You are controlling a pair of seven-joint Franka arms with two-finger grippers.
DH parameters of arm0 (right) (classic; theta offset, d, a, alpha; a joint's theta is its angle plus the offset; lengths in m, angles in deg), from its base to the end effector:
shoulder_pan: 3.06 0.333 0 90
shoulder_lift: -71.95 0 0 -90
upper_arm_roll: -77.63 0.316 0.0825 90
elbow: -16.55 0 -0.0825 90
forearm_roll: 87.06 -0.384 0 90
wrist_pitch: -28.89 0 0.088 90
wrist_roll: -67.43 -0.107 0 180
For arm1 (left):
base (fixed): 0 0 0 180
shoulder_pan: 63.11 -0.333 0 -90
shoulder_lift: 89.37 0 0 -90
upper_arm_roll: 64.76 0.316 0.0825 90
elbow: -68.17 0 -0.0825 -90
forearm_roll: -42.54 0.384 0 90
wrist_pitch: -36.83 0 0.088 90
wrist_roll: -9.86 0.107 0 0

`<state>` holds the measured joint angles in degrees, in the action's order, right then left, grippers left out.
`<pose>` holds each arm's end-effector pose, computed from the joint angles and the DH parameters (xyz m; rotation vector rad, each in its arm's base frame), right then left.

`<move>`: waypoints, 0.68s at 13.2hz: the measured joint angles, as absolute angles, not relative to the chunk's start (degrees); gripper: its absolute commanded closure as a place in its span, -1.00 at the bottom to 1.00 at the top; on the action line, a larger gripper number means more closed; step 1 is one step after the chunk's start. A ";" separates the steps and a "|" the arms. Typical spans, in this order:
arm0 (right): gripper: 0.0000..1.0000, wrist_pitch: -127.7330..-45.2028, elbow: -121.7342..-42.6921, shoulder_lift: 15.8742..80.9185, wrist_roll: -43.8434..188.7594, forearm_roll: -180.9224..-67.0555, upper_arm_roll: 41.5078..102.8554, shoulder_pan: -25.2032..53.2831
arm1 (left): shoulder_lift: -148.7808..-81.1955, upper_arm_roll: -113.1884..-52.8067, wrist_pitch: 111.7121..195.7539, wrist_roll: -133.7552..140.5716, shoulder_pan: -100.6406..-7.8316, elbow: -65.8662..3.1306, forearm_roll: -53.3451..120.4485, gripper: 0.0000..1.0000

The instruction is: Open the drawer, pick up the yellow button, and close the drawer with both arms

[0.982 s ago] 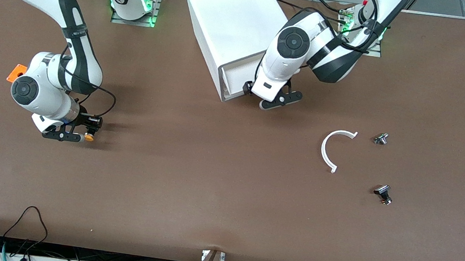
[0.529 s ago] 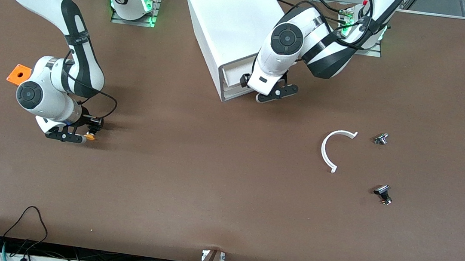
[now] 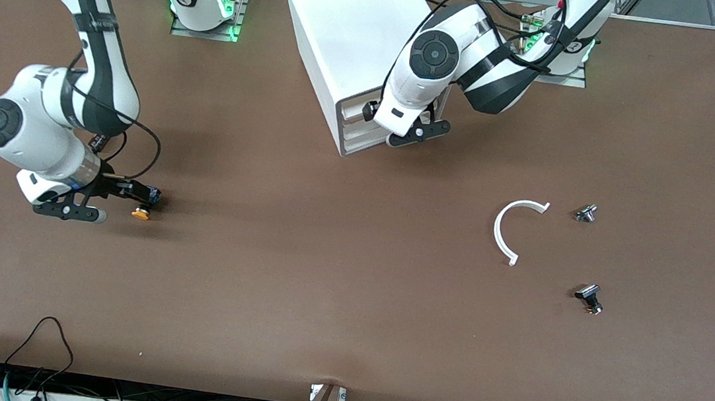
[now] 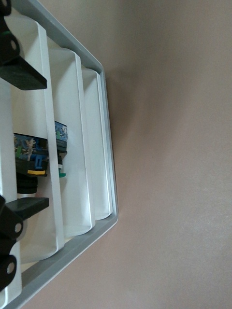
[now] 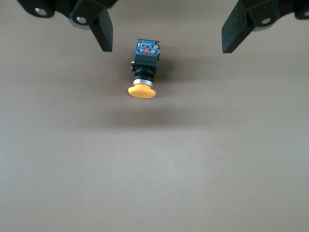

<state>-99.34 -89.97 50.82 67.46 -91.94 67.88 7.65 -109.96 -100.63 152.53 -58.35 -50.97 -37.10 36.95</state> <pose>0.6342 0.0198 0.3257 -3.1348 0.0364 -0.0258 0.4257 -0.4443 0.3610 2.9790 0.6337 -0.4760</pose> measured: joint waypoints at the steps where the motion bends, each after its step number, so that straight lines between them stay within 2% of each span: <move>1: -0.99 -97.39 -88.74 52.12 67.46 -91.24 68.02 7.73 | -109.96 -100.66 152.51 -58.35 -50.97 -37.13 36.94 -0.95; 9: -0.99 -75.69 -79.23 60.51 64.58 -89.74 68.16 9.50 | -110.20 -100.78 152.50 -58.36 -50.80 -37.37 36.91 -0.95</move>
<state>-75.69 -79.23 60.51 64.58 -89.74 68.16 9.50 -110.20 -100.78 152.50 -58.36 -50.80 -37.37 36.91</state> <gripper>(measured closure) 0.000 0.022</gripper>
